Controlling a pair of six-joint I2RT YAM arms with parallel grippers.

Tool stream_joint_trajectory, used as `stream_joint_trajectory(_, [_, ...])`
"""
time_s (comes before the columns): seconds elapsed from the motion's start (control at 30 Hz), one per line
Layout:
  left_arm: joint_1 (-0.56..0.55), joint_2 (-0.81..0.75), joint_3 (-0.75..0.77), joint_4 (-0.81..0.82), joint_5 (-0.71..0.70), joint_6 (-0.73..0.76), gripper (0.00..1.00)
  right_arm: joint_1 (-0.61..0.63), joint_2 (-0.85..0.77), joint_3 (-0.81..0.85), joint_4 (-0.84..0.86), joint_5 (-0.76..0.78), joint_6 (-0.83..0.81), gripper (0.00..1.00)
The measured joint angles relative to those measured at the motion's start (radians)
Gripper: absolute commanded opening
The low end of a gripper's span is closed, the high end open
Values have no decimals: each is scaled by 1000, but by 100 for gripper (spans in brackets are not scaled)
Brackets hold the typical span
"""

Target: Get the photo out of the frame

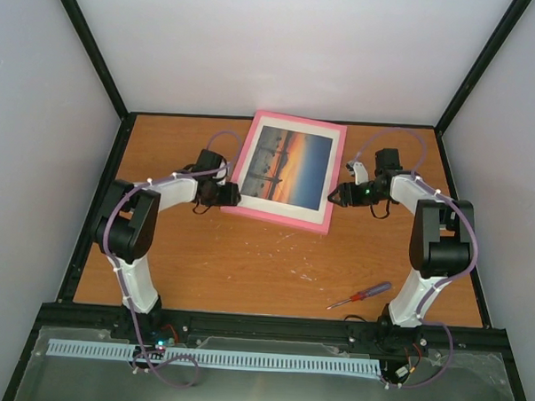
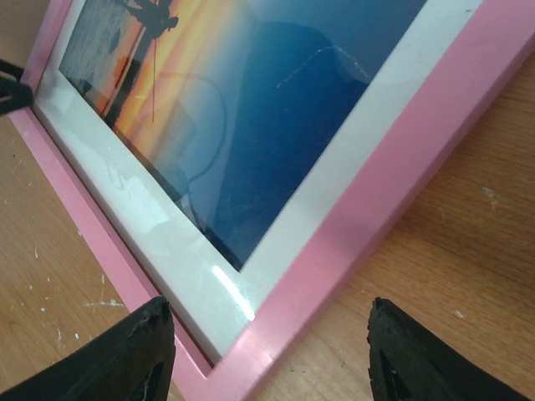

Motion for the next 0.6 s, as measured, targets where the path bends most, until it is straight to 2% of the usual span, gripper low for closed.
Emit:
stream_joint_trajectory(0.37, [-105, -133, -182, 28, 34, -61, 62, 0, 8, 0, -7, -15, -14, 62])
stream_joint_trajectory(0.6, [-75, -207, -140, 10, -17, -83, 58, 0, 6, -3, -5, -9, -18, 60])
